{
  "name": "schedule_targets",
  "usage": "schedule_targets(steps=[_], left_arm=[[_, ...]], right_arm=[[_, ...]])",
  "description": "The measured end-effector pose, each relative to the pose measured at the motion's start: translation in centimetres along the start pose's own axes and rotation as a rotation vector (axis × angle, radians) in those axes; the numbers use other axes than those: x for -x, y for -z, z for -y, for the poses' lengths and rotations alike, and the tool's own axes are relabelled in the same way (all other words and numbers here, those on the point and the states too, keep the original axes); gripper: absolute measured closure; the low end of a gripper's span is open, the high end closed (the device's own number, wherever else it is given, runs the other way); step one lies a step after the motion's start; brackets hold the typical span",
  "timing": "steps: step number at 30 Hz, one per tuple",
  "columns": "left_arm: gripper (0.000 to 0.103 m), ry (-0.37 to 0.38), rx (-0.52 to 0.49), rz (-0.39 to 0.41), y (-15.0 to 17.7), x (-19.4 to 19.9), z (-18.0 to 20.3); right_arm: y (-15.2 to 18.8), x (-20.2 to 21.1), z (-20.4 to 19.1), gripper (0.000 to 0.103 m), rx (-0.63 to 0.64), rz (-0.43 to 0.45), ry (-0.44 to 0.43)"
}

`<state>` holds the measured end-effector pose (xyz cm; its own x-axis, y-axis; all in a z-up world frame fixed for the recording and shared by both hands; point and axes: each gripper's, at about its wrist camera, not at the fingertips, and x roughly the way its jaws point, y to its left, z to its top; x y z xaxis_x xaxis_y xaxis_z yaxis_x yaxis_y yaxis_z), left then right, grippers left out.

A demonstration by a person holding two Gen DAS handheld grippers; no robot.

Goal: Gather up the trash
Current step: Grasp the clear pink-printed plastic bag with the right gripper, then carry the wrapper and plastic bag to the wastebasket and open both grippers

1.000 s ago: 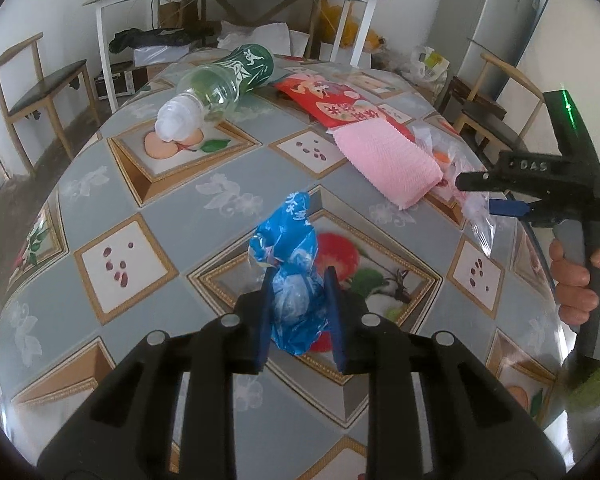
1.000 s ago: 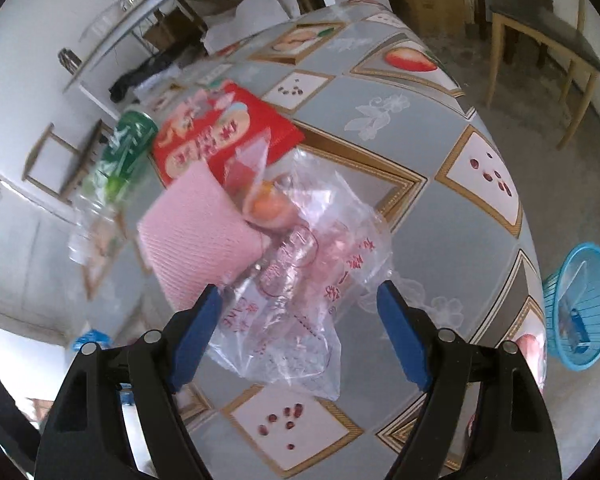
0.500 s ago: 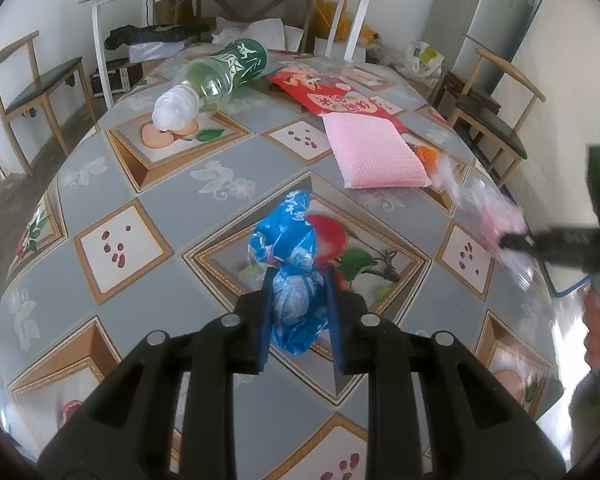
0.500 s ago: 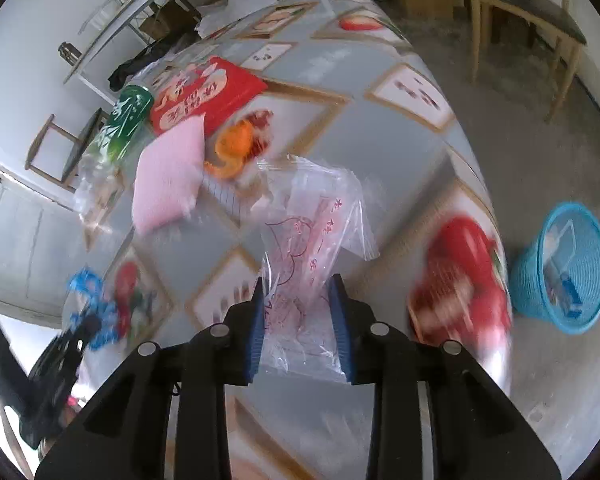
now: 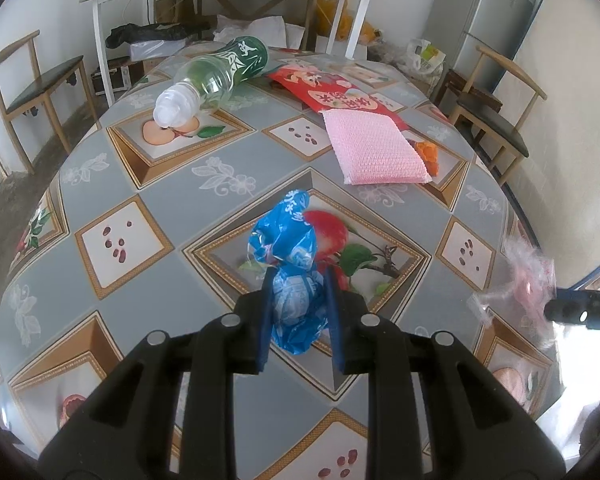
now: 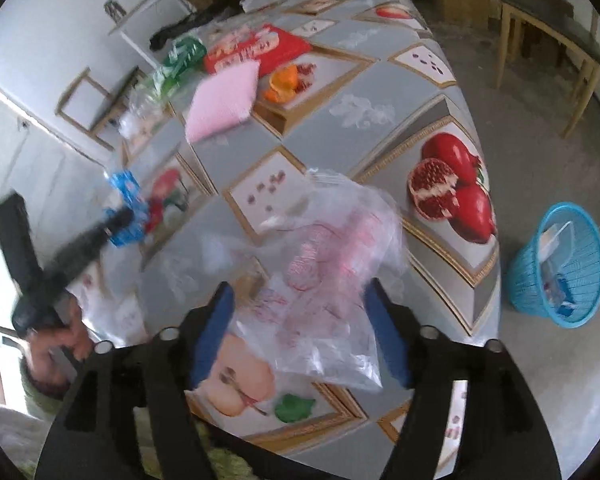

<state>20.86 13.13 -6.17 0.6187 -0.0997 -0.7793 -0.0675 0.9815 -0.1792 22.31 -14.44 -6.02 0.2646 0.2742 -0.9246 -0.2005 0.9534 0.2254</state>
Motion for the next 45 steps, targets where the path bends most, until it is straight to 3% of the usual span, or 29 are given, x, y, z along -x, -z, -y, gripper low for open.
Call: schedule_targets(steps=[5,8,16,22,29,38,45], left_arm=[[0.081,0.001,0.002,-0.001,0.0,0.0,0.0],[0.081,0.000,0.000,0.000,0.0,0.0,0.0],[0.081,0.000,0.001,-0.001,0.0,0.0,0.0],[0.082,0.004,0.001,-0.001,0.2,0.1,0.1],[0.082,0.028,0.007,0.002,0.6,0.9,0.4],[0.082,0.075,-0.013,0.034,-0.2,3.0,1.9],[0.082,0.127,-0.059,0.056,-1.4,4.3,4.3]], right_arm=[[-1.1,-0.6,0.5,0.028,-0.096,0.019,-0.022],[-1.1,-1.5,0.6,0.028,-0.130,0.015,0.010],[-0.4,-2.3,-0.5,0.029,-0.062,0.026,0.107],[-0.3,-2.3,-0.6,0.052,-0.039,0.022,0.149],[-0.3,-1.7,-0.2,0.076,-0.059,0.036,0.121],[-0.2,0.0,0.8,0.089,-0.116,0.069,0.039],[-0.1,2.1,2.1,0.092,-0.151,0.133,0.002]])
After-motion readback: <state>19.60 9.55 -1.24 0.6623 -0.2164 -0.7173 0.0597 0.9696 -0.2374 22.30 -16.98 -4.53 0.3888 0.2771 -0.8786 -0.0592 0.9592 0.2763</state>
